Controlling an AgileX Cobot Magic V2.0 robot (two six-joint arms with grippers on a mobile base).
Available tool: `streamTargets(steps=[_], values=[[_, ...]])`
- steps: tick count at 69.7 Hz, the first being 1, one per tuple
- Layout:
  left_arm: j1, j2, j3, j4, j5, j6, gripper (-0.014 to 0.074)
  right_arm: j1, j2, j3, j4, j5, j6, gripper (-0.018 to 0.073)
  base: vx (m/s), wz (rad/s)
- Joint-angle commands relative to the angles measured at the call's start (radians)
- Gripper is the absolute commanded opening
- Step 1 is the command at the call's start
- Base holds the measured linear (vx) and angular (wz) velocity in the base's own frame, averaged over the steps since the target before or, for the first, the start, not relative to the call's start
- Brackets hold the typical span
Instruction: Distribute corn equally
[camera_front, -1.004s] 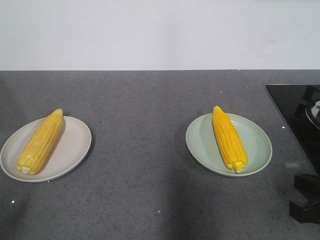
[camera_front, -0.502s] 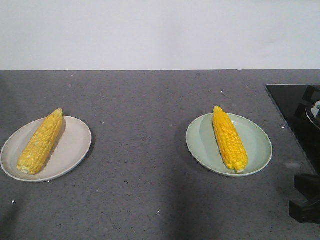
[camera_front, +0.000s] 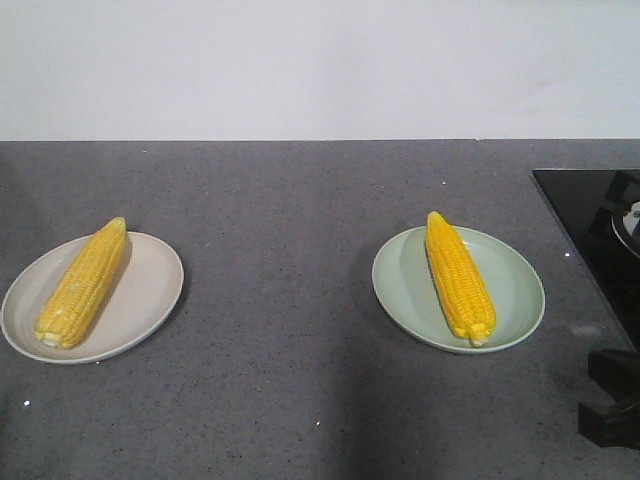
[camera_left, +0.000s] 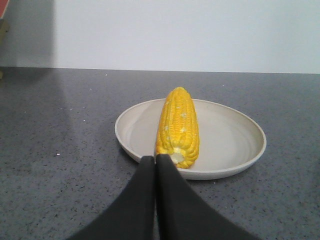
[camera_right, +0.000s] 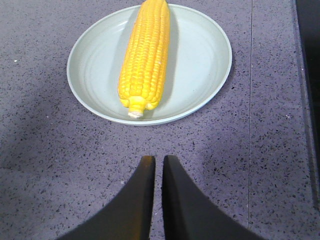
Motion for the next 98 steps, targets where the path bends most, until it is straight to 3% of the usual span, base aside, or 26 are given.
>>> streamTargets(steps=[1,98], values=[[0.004,-0.018,0.008,0.005,-0.058,-0.010,-0.0009,-0.002,0.000,-0.028,0.005,-0.062,-0.005,-0.0011,0.00,0.00],[0.003,-0.017,0.006,-0.003,-0.051,-0.009,-0.0009,-0.002,0.000,-0.028,0.005,-0.062,-0.005,-0.0011,0.00,0.00]])
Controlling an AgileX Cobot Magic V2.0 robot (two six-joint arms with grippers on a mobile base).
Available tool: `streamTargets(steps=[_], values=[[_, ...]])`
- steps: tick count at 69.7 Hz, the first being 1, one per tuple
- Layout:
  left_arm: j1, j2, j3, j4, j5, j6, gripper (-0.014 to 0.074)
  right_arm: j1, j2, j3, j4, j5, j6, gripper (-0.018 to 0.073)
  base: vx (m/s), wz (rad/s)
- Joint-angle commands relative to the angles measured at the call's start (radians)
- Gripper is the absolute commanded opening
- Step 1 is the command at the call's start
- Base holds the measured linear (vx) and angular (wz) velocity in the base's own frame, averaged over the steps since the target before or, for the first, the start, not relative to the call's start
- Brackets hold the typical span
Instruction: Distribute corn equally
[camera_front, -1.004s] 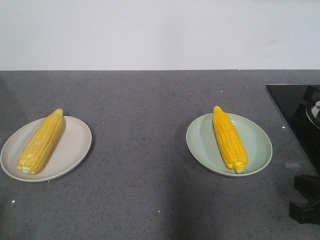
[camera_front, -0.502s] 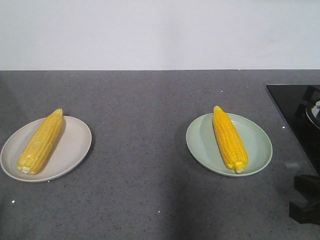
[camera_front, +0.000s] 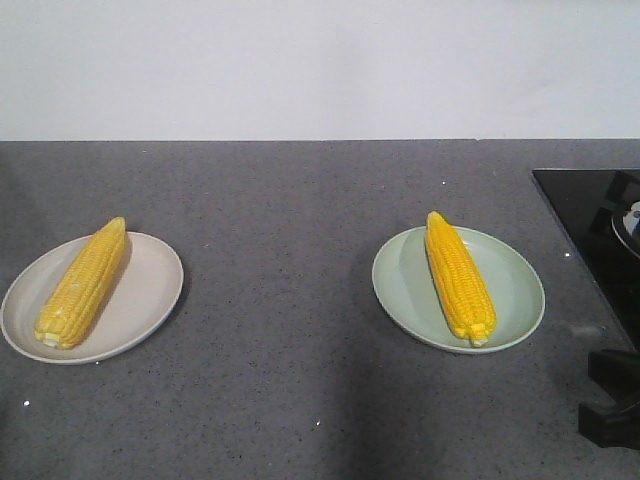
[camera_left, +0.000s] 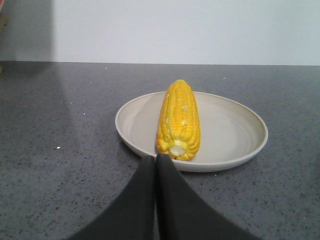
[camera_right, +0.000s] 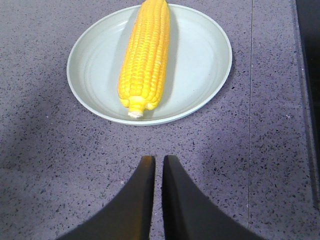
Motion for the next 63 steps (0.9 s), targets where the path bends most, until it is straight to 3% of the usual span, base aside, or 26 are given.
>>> streamTargets(steps=[1,26,46,63], values=[[0.003,-0.017,0.005,-0.009,-0.072,-0.009,-0.0009,-0.002,0.000,-0.028,0.005,-0.062,-0.005,-0.0011,0.00,0.00],[0.003,-0.017,0.005,-0.009,-0.072,-0.009,-0.0009,-0.002,0.000,-0.025,-0.001,-0.078,-0.009,-0.0011,0.00,0.00],[0.003,-0.017,0.005,-0.009,-0.072,-0.009,-0.0009,-0.003,-0.150,0.187,-0.004,-0.382,0.012,-0.0011,0.00,0.00],[0.003,-0.017,0.005,-0.009,-0.072,-0.009,-0.0009,-0.003,-0.304,0.320,-0.090,-0.407,0.060,-0.0011,0.00,0.00]])
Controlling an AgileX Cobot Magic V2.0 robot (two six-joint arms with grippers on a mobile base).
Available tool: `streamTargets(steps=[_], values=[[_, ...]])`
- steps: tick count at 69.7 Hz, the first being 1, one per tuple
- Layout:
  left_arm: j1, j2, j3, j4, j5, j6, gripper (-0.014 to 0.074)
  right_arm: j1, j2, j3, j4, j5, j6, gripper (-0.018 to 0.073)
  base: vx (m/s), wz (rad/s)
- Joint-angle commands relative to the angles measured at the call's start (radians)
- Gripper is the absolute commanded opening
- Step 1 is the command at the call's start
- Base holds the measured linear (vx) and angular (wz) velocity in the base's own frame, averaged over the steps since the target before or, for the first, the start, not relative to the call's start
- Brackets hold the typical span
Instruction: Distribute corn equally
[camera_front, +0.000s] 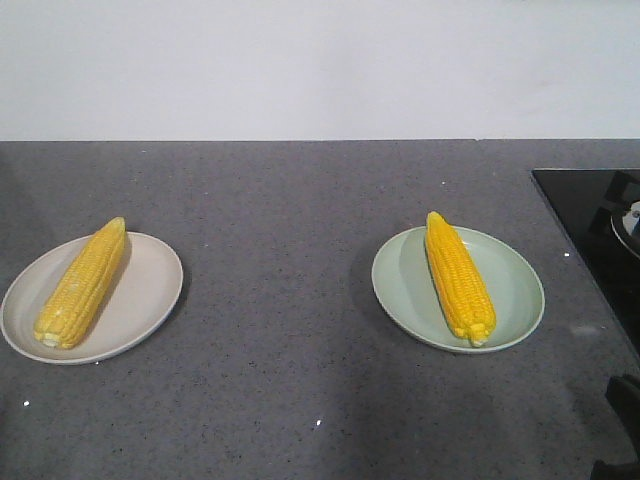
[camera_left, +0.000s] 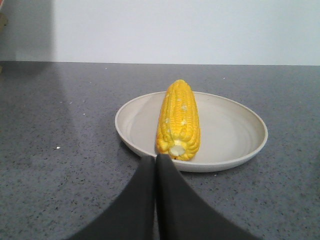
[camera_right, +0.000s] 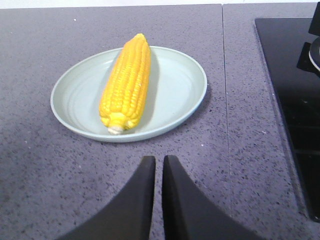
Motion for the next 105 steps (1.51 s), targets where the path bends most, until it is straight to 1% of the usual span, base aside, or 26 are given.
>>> streamTargets(steps=[1,11,25,29,34,39,43,52,60,64,66,77,105], values=[[0.003,-0.017,0.005,-0.009,-0.073,-0.009,-0.0009,-0.003,-0.045,0.009,-0.056,-0.086,0.045,-0.0011,0.00,0.00],[0.003,-0.017,0.005,-0.009,-0.073,-0.009,-0.0009,-0.003,-0.128,0.074,-0.118,-0.086,0.125,-0.0011,0.00,0.00],[0.003,-0.017,0.005,-0.009,-0.073,-0.009,-0.0009,-0.005,-0.248,0.146,-0.187,-0.086,0.155,-0.0011,0.00,0.00],[0.003,-0.017,0.005,-0.009,-0.073,-0.009,-0.0009,-0.029,-0.281,0.163,-0.193,-0.083,0.157,-0.0011,0.00,0.00],[0.003,-0.017,0.005,-0.009,-0.073,-0.009,-0.0009,-0.083,-0.323,0.178,-0.193,-0.075,0.157,-0.0011,0.00,0.00],[0.003,-0.017,0.005,-0.009,-0.073,-0.009,-0.0009,-0.124,-0.364,0.179,-0.196,-0.041,0.157,-0.0011,0.00,0.00],[0.003,-0.017,0.005,-0.009,-0.073,-0.009,-0.0009,-0.143,-0.394,0.179,-0.200,-0.018,0.156,-0.0011,0.00,0.00],[0.003,-0.017,0.005,-0.009,-0.073,-0.009,-0.0009,-0.139,-0.425,0.180,-0.230,0.014,0.156,-0.0011,0.00,0.00],[0.003,-0.017,0.005,-0.009,-0.073,-0.009,-0.0009,-0.139,-0.425,0.193,-0.244,-0.002,0.156,-0.0011,0.00,0.00],[0.003,-0.017,0.005,-0.009,-0.073,-0.009,-0.0009,-0.139,-0.425,0.216,-0.241,-0.049,0.158,-0.0011,0.00,0.00],[0.003,-0.017,0.005,-0.009,-0.073,-0.009,-0.0009,-0.139,-0.425,0.214,-0.235,-0.032,0.158,-0.0011,0.00,0.00],[0.003,-0.017,0.005,-0.009,-0.073,-0.009,-0.0009,-0.139,-0.425,0.213,-0.237,-0.053,0.156,-0.0011,0.00,0.00],[0.003,-0.017,0.005,-0.009,-0.073,-0.009,-0.0009,-0.140,-0.425,0.213,-0.232,-0.038,0.157,-0.0011,0.00,0.00]])
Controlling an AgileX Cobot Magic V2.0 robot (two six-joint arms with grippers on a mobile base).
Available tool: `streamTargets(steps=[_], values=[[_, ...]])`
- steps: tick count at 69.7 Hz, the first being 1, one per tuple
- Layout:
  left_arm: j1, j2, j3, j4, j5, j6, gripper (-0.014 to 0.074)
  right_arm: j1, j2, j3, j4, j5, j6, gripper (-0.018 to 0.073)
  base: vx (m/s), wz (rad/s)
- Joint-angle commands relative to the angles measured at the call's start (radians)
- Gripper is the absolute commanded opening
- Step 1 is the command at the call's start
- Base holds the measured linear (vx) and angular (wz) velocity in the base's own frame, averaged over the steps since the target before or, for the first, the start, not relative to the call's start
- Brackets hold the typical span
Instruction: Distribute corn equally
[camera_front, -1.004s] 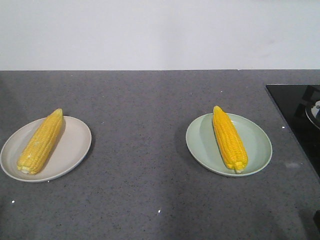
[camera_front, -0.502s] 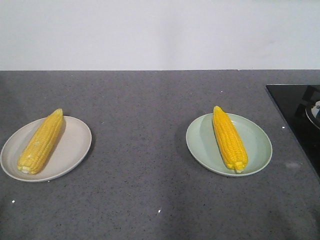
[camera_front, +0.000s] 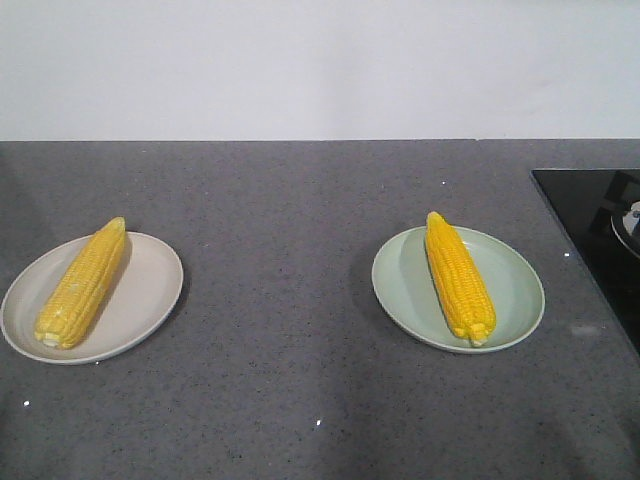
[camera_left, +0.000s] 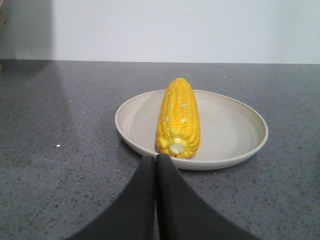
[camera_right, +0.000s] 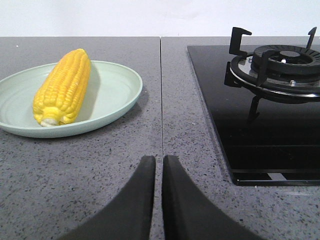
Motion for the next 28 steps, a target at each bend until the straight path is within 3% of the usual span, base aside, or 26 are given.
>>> streamTargets(steps=[1,28], values=[[0.003,-0.017,0.002,-0.009,-0.073,-0.009,-0.0009,-0.006,-0.010,0.005,-0.005,-0.069,0.000,-0.0011,0.00,0.00],[0.003,-0.017,0.002,-0.009,-0.073,-0.009,-0.0009,-0.006,-0.010,0.005,-0.005,-0.069,0.000,-0.0011,0.00,0.00]])
